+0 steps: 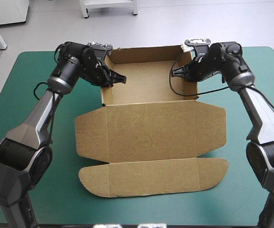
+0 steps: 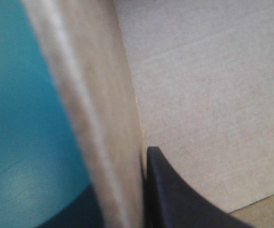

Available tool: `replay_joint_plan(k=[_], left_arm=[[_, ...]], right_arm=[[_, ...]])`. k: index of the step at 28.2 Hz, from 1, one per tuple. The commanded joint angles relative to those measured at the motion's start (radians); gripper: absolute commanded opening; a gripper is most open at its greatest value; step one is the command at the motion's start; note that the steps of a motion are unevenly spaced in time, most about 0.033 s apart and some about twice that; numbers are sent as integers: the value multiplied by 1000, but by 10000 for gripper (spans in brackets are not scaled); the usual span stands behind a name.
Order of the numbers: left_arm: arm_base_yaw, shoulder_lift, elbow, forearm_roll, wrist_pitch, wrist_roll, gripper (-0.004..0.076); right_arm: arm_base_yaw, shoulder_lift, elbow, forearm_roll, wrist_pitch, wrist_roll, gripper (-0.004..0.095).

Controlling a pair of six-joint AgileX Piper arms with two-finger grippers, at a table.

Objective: Fold the box

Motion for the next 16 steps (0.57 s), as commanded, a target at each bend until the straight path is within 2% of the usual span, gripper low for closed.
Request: replay_joint_plan(k=[1, 5, 10, 16], left_arm=[[-10, -35, -33, -86, 21, 13, -8], [-10, -13, -33, -83, 3, 13, -8], [-10, 14, -29, -82, -68, 13, -8], [-10, 84, -16, -81, -70, 13, -8]], right_arm=[[35, -32, -30, 69, -29, -24, 3], [45, -3, -30, 64, -27, -24, 3], [47, 28, -30, -34, 22, -9, 3], [47, 72, -28, -86, 44, -5, 3]])
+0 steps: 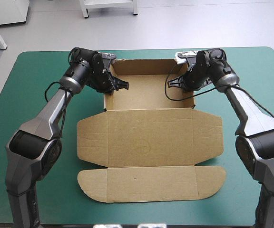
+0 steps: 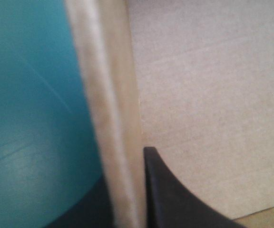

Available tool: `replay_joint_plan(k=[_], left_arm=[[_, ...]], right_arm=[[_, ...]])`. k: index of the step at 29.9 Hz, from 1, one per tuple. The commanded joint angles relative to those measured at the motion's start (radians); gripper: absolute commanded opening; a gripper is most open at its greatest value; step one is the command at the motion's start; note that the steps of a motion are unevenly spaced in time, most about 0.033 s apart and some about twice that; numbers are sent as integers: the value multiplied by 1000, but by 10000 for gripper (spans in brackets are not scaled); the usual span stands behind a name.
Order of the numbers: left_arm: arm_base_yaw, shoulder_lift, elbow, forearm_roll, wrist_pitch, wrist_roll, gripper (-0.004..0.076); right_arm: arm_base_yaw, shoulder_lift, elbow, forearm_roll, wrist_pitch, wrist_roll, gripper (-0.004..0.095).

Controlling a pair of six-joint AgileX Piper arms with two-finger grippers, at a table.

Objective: Fold the box

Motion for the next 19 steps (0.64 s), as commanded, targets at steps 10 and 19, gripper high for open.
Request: replay_joint_plan(k=[10, 19], left_arm=[[-18, 39, 41, -75, -118, 55, -8], [-18, 33, 43, -79, -133, 52, 47]], right_arm=[[14, 51, -28, 29, -2, -58, 3], [14, 47, -34, 5, -2, -75, 37]])
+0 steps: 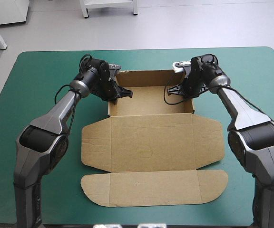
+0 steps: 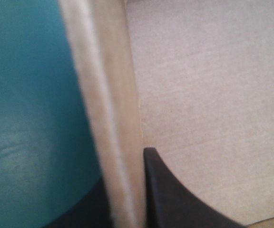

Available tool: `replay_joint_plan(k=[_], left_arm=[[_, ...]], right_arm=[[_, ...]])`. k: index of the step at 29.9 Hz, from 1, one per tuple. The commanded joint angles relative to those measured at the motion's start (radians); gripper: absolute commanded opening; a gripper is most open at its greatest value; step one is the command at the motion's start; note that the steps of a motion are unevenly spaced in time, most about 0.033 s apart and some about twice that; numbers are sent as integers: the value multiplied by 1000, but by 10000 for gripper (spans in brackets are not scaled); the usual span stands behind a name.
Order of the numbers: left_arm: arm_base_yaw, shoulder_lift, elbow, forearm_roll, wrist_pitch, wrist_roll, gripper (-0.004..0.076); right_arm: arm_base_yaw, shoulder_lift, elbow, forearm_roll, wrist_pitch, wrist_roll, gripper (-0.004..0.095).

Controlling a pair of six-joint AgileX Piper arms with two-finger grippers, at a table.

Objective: Fold the box

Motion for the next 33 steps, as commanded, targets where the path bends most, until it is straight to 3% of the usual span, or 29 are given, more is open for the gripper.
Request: replay_joint_plan(k=[1, 3, 7, 9, 22, 33], left_arm=[[-18, -64, -14, -49, -73, 54, 93], [-18, -77, -23, -49, -66, 54, 214], [-18, -111, -25, -49, -59, 54, 541], [-18, -132, -25, -49, -57, 54, 603], [-18, -448, 45, -20, 3, 104, 562], [-18, -987, 515, 3, -40, 132, 529]], right_arm=[[12, -58, -33, 16, -20, -73, 79], [12, -72, -33, 12, -19, -73, 199], [8, -99, -35, 14, -10, -64, 509], [8, -111, -35, 12, -6, -60, 591], [8, -288, -35, -20, 57, -56, 608], [8, -444, -33, -20, 75, -67, 606]])
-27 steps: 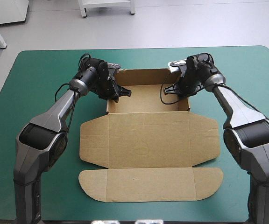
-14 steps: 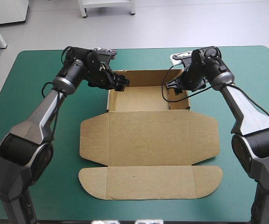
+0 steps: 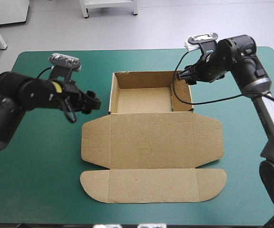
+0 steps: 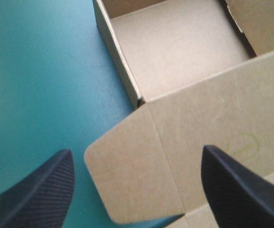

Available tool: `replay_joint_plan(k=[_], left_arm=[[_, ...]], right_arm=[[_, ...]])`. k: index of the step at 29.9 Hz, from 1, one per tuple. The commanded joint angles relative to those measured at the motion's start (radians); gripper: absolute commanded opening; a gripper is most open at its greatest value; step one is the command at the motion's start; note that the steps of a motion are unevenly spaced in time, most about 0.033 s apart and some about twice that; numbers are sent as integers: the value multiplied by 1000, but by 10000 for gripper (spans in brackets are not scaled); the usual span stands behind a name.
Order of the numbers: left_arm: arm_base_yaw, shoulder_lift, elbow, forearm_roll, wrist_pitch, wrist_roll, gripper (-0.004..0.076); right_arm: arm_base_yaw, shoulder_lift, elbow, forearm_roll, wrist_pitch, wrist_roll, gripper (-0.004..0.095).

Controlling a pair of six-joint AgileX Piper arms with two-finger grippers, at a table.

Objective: Fold the box

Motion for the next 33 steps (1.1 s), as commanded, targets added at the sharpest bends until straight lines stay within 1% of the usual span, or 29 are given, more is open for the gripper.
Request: replay_joint_plan(k=[1, 8, 13, 22, 28, 32, 33], left_arm=[[-5, -185, 112, 9, -45, 14, 529], [-5, -499, 317, 11, -47, 48, 529], [-5, -618, 394, 11, -34, 48, 529], [-5, -653, 456, 84, 39, 50, 529], [-5, -653, 482, 95, 45, 50, 529], [-5, -653, 486, 97, 38, 50, 529], [-5, -653, 486, 97, 36, 50, 529]], right_arm=[[3, -66, -28, -10, -29, -17, 606], [3, -39, -28, -10, -38, -19, 603], [3, 31, -28, -20, -77, -8, 553], [3, 205, -28, -51, -115, 37, 550], [3, 275, -28, -49, -117, 37, 542], [3, 307, -28, -49, -128, 41, 476], [3, 312, -28, -47, -140, 43, 441]])
